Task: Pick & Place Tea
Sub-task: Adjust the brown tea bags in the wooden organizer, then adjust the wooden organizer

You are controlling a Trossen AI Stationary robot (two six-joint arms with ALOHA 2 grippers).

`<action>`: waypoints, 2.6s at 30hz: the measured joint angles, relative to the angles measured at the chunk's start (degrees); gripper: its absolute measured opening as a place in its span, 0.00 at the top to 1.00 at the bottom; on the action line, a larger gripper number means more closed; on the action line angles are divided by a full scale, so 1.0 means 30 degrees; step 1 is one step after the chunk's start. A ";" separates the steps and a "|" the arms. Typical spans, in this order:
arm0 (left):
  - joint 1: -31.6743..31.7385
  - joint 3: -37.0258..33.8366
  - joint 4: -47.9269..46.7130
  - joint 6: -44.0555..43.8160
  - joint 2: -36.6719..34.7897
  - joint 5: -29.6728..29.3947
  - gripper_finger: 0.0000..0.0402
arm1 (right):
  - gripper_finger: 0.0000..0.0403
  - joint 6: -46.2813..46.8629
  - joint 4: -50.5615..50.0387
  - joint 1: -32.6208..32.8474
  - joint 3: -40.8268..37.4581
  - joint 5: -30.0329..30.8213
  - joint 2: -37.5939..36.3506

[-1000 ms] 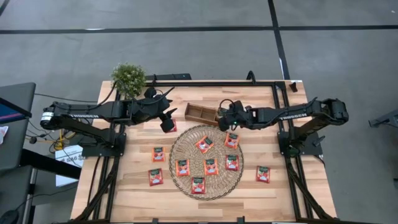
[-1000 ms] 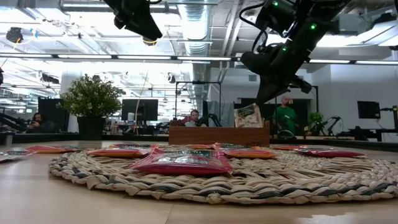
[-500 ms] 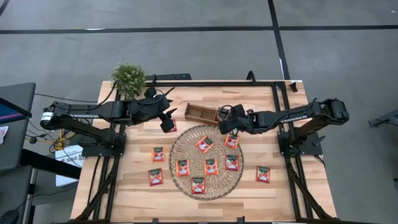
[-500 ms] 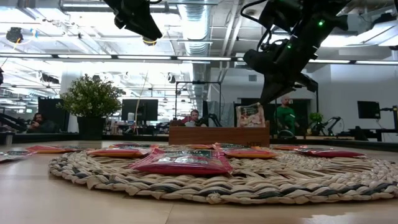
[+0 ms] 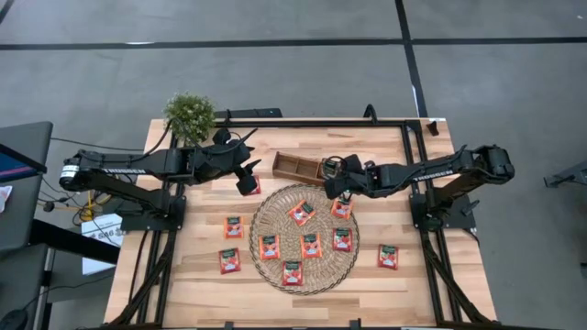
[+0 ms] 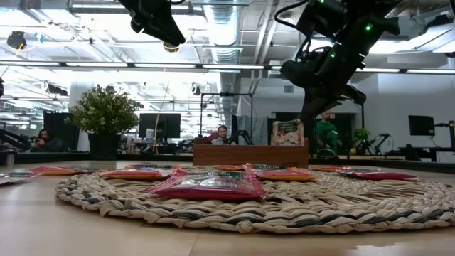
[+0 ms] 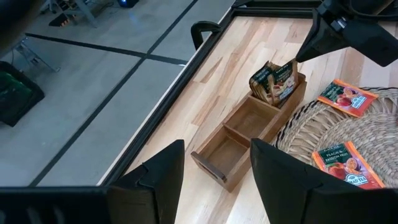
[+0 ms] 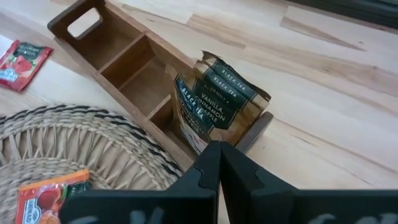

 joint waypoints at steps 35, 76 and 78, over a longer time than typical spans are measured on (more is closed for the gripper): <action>0.0000 0.0000 0.0250 0.0080 0.0000 0.0000 0.56 | 0.80 0.0055 -0.0789 0.2846 0.0043 -0.2818 0.0153; 0.0000 0.0000 0.0277 0.0495 0.0000 0.0160 0.56 | 1.00 -0.0613 0.2145 -0.0073 0.0036 -0.2185 0.3759; 0.0000 0.0000 0.0282 0.0495 0.0000 0.0155 0.56 | 1.00 -0.0723 0.2145 -0.0206 0.0036 -0.2178 0.3759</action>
